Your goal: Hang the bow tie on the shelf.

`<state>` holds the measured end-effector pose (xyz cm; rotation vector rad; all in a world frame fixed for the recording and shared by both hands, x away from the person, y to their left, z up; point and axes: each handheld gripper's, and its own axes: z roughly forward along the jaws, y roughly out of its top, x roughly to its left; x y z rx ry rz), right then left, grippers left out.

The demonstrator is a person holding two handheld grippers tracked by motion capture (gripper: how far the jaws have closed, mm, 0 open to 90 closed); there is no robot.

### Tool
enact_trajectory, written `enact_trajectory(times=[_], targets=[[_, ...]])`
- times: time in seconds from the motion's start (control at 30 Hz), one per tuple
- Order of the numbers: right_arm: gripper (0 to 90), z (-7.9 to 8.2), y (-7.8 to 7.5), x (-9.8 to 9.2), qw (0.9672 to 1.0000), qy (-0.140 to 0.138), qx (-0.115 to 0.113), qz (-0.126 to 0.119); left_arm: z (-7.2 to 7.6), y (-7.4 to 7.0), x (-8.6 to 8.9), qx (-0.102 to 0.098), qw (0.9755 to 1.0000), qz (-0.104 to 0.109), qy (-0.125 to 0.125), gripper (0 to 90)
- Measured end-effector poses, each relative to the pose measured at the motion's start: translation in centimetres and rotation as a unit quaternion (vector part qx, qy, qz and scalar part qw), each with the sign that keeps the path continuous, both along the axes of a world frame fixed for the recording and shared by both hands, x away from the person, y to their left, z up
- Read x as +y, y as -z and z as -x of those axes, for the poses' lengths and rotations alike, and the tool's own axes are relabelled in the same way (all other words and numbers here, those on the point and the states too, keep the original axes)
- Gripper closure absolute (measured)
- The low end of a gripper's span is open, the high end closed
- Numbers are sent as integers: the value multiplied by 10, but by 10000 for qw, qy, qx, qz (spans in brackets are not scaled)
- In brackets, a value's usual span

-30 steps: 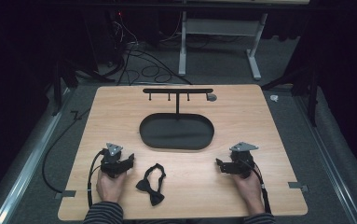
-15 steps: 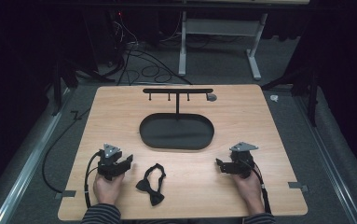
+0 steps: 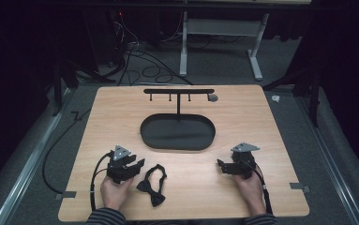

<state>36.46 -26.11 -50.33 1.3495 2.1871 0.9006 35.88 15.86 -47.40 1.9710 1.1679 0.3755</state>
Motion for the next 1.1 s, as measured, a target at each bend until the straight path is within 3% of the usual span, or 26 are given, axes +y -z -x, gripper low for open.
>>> enact_trajectory(times=[0.43,0.73,0.87,0.97,1.1], targets=[[205,0,0,0,10000,1,0,0,4,3,-21,266,9985,51,482,599],[205,0,0,0,10000,1,0,0,4,14,-33,400,9964,-258,708,680],[205,0,0,0,10000,1,1,0,3,17,-36,486,9949,-458,761,762],[205,0,0,0,10000,0,0,0,4,18,-38,462,9939,-568,823,853],[205,0,0,0,10000,0,0,0,5,17,-41,435,9930,-636,890,868]])
